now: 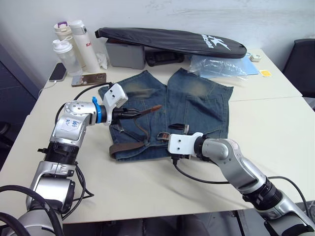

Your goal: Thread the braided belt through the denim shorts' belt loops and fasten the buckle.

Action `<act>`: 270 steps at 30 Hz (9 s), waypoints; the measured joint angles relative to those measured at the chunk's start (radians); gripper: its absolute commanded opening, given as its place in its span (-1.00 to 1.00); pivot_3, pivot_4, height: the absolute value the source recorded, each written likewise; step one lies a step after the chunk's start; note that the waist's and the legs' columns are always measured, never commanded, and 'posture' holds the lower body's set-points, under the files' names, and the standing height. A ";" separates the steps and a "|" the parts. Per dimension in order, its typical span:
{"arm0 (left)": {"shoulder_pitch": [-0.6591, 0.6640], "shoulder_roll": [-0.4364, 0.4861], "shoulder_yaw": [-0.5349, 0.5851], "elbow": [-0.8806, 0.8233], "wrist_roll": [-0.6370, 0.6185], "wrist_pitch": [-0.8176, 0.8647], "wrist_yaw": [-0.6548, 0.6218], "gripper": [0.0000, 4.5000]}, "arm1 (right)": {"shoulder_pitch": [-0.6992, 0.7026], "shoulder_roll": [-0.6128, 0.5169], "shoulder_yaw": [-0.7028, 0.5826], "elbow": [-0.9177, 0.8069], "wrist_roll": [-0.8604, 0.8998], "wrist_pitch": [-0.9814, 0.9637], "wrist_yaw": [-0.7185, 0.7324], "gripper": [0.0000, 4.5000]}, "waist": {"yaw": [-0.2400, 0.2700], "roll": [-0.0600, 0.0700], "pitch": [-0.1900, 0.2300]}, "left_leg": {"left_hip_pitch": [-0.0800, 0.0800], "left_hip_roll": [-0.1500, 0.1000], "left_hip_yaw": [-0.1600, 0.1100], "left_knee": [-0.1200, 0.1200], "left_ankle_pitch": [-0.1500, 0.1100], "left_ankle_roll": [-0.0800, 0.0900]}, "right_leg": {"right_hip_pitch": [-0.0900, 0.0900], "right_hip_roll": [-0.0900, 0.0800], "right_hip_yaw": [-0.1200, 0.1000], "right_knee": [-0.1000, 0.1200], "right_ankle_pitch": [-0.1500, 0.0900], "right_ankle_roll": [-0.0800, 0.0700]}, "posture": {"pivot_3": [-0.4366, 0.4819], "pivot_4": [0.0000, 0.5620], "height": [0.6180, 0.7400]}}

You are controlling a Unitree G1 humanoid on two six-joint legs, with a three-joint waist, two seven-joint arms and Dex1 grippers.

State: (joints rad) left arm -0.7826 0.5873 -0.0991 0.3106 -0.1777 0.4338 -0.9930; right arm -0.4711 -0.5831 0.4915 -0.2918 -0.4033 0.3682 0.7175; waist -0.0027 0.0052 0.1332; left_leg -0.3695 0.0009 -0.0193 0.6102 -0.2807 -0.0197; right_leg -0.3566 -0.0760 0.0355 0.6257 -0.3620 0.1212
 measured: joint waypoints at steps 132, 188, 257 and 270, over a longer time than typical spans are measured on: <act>0.041 -0.300 -0.098 -0.262 -0.050 0.420 0.330 -1.00 | -0.014 -0.107 -0.323 -0.210 0.433 0.335 -0.072 0.98 | 0.001 -0.001 0.001 | 0.000 -0.002 0.000 -0.006 0.003 -0.005 | 0.001 -0.001 0.000 -0.006 0.000 0.001 | -0.05 -0.47 1.00; -0.148 -0.104 -0.150 -0.016 -0.090 0.186 -0.159 0.99 | 0.050 -0.197 -0.243 -0.043 -0.017 -0.309 -0.003 -1.00 | 0.000 -0.001 0.002 | 0.000 -0.003 0.000 -0.003 0.003 -0.004 | 0.001 -0.001 0.000 -0.006 0.001 0.002 | -0.05 -0.47 1.00; -0.073 -0.140 -0.312 0.211 0.214 -0.115 -0.164 -0.97 | -0.324 -0.313 -0.272 0.109 -0.118 -0.850 0.096 -1.00 | 0.001 0.005 -0.001 | 0.003 -0.004 -0.001 0.001 0.000 0.001 | 0.005 -0.002 0.003 -0.004 0.002 0.003 | -0.05 -0.47 1.00; -0.070 -0.149 -0.294 0.244 0.215 -0.129 -0.167 -0.97 | -0.567 -0.297 -0.203 0.260 -0.131 -1.033 0.104 -1.00 | -0.002 0.006 0.000 | 0.014 -0.001 0.000 0.001 -0.004 0.008 | 0.016 -0.002 0.004 -0.006 0.001 0.003 | -0.05 -0.47 1.00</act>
State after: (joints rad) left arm -0.8525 0.4386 -0.3930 0.5545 0.0370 0.3047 -1.1599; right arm -1.0380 -0.8805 0.2884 -0.0319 -0.5339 -0.6649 0.8218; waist -0.0051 0.0109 0.1332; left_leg -0.3556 -0.0002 -0.0192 0.6109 -0.2851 -0.0119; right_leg -0.3408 -0.0785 0.0395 0.6200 -0.3606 0.1240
